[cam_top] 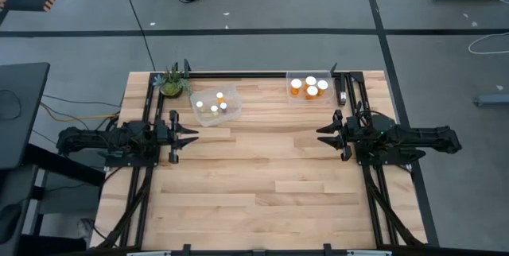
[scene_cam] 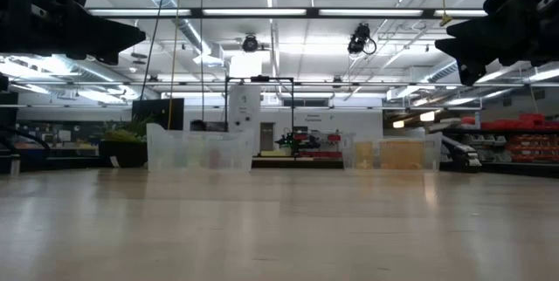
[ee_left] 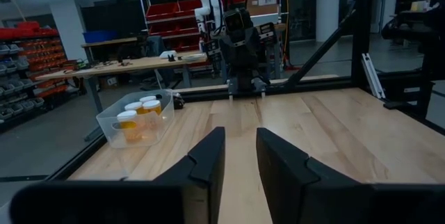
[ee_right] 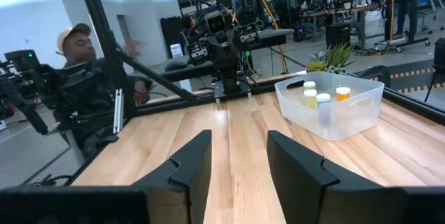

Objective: Pick and place medicine bottles into bin by pill shape (circle, oval)
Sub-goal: Return to Home Position

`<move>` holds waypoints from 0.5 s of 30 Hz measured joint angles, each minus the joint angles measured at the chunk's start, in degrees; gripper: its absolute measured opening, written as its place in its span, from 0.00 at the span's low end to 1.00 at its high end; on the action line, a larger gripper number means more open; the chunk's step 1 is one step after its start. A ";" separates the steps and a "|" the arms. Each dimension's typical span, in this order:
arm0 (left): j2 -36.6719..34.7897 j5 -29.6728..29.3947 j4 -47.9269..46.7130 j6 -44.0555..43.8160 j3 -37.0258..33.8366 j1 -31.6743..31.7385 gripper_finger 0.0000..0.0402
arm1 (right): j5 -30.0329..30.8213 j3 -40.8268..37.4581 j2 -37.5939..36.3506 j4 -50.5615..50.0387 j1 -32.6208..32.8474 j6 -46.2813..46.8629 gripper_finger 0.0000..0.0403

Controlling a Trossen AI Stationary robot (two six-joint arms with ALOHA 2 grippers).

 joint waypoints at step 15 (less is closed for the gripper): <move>0.00 0.00 0.00 0.00 -0.01 -0.01 0.23 | 0.00 0.00 0.00 0.00 -0.01 -0.01 0.36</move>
